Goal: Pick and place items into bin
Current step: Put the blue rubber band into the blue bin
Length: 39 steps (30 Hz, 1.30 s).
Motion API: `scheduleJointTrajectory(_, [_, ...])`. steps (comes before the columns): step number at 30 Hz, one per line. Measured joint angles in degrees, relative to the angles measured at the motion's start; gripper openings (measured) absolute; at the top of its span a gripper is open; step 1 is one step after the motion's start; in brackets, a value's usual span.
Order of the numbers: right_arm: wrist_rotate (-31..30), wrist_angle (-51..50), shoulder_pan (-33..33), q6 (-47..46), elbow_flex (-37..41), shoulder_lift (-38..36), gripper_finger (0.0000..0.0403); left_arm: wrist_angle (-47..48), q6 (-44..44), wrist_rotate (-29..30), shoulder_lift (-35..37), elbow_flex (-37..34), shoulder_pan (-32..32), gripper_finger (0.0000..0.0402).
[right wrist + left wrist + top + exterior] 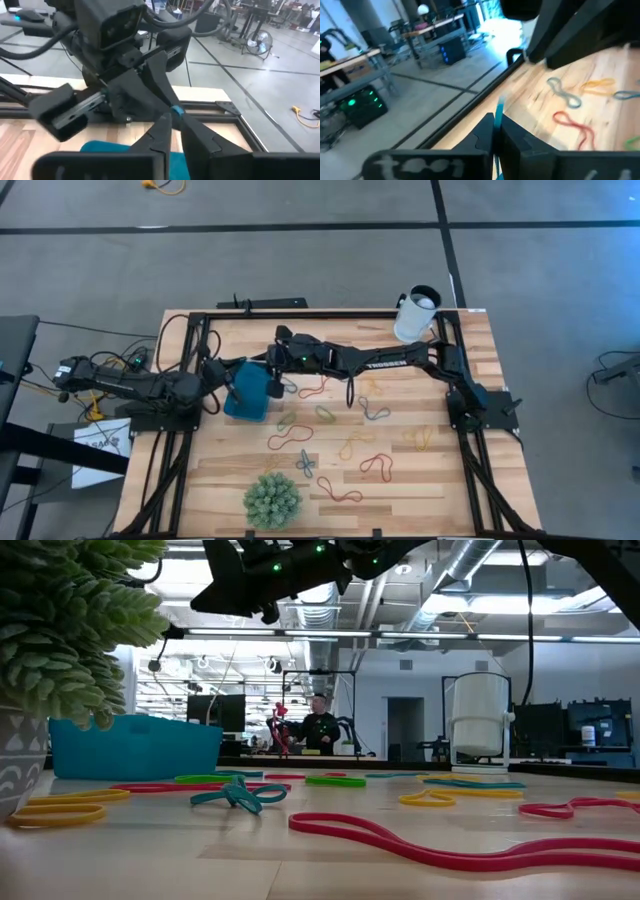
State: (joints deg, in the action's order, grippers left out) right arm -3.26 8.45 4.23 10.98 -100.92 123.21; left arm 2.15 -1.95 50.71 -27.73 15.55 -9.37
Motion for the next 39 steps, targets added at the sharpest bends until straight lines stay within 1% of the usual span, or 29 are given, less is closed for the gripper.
scheduleJointTrajectory(2, [0.0, -2.9, 0.0, -1.1, 0.0, 0.0, 0.0062, 2.6, 2.4, 0.0, 0.0, 0.0, 0.0, 0.0000])
scheduleJointTrajectory(4, [0.0, -6.6, 0.0, -3.6, 0.0, 0.0, 0.0075, 5.6, 5.3, -1.2, 0.0, 0.0, 0.0, 0.0000])
scheduleJointTrajectory(10, [0.0, -17.1, -1.0, -11.3, 0.1, 0.1, 0.0099, 12.1, 11.1, -8.1, -0.2, 0.0, 0.0, 0.0000])
scheduleJointTrajectory(15, [0.0, -18.0, -2.2, -12.1, 0.1, 0.1, 0.0102, 16.5, 16.9, -8.2, -1.3, 0.0, 0.0, 0.0000])
scheduleJointTrajectory(18, [0.0, -18.1, -2.9, -12.1, 0.1, 0.1, 0.0102, 16.7, 20.0, -8.3, -2.6, 0.0, 0.0, 0.0000])
scheduleJointTrajectory(20, [-0.3, -18.0, -3.1, -12.0, 0.1, 0.1, 0.0102, 13.3, 17.7, -8.1, -3.8, 0.0, 0.0, 0.0000])
scheduleJointTrajectory(22, [-1.1, -18.1, -3.2, -12.0, 0.1, 0.1, 0.0102, 6.9, 11.8, -7.0, -4.3, 0.0, 0.0, 0.0000])
scheduleJointTrajectory(24, [-1.2, -18.1, -3.0, -12.0, 0.1, 0.1, 0.0102, -1.1, 5.3, -6.8, -4.3, 0.0, 0.0, 0.0000])
scheduleJointTrajectory(26, [-1.3, -18.1, -2.8, -12.1, 0.1, 0.1, 0.0102, -6.9, -0.8, -6.8, -4.2, 0.0, 0.0, 0.0000])
scheduleJointTrajectory(28, [-1.3, -18.2, -2.6, -12.1, 0.1, 0.1, 0.0102, -8.7, -4.6, -6.5, -4.0, 0.1, 0.2, 0.0000])
scheduleJointTrajectory(29, [-1.4, -18.2, -2.6, -12.1, 0.1, 0.1, 0.0102, -8.4, -5.1, -6.4, -4.0, 0.1, 0.6, 0.0000])
scheduleJointTrajectory(31, [-1.4, -18.3, -2.6, -12.1, 0.1, 0.1, 0.0102, -4.9, -3.4, -6.5, -4.3, 0.1, 1.8, 0.0000])
scheduleJointTrajectory(36, [-1.3, -18.4, -2.6, -12.1, 0.1, 0.1, 0.0102, 9.6, 9.9, -8.4, -6.7, 0.0, 4.7, 0.0000])
scheduleJointTrajectory(39, [-1.3, -18.4, -2.5, -12.0, 0.1, 0.1, 0.0102, 12.7, 13.7, -9.4, -8.9, 0.0, 5.7, 0.0000])
